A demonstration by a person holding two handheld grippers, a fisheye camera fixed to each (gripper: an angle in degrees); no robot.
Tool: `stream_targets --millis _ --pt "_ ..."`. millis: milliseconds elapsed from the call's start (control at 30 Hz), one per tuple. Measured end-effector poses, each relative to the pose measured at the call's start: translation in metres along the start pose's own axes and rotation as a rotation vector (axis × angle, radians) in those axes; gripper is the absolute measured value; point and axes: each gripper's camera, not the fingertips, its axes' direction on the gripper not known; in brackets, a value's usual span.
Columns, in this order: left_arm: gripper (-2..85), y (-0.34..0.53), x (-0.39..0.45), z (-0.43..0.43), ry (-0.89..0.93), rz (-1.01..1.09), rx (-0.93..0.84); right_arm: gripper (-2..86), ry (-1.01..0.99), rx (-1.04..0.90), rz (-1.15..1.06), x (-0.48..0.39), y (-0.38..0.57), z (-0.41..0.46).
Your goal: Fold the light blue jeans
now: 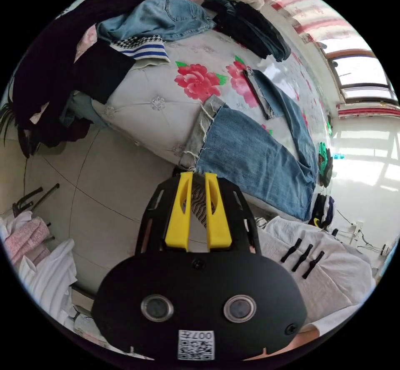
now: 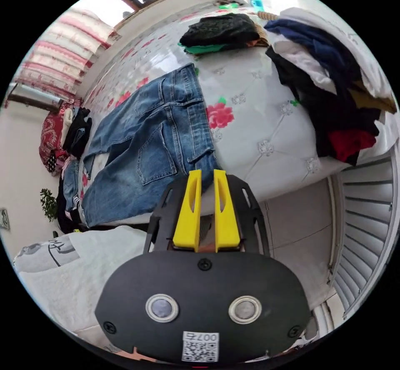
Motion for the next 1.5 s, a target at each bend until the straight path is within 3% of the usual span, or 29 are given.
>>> stream_targets --millis 233,433,567,700,833,900,1067,1233,1400,1500 --pt "5.1 -0.043 0.103 0.036 -0.043 0.200 -0.038 3.4 -0.072 -0.070 -0.527 -0.180 -0.086 0.096" --pt "2.4 -0.082 0.160 0.086 -0.224 0.347 -0.162 2.2 0.058 -0.262 -0.743 -0.301 -0.129 0.214" --pt "-0.4 -0.078 0.174 0.117 -0.389 0.448 -0.278 0.9 0.166 -0.294 -0.665 -0.313 -0.161 0.261" --pt "-0.9 -0.074 0.187 0.120 -0.432 0.490 -0.281 0.5 0.038 -0.343 -0.386 -0.296 -0.210 0.288" --pt "-0.8 -0.086 0.170 0.107 -0.270 0.333 -0.285 1.6 -0.073 -0.315 -0.411 -0.290 -0.213 0.286" --pt "-0.5 -0.096 0.166 0.082 -0.157 0.290 -0.190 2.5 -0.104 -0.263 -0.449 -0.285 -0.215 0.270" --pt "4.5 -0.156 0.183 0.059 -0.074 0.331 -0.080 4.8 -0.003 -0.169 -0.423 -0.256 -0.267 0.240" --pt "13.5 -0.244 0.231 0.088 -0.023 0.389 -0.136 7.3 0.180 -0.189 -0.395 -0.242 -0.354 0.254" --pt "14.6 -0.297 0.290 0.139 -0.280 0.441 -0.242 8.5 0.297 -0.272 -0.447 -0.244 -0.409 0.295" --pt "12.1 -0.302 0.313 0.147 -0.405 0.459 -0.194 8.5 0.318 -0.373 -0.469 -0.240 -0.431 0.333"
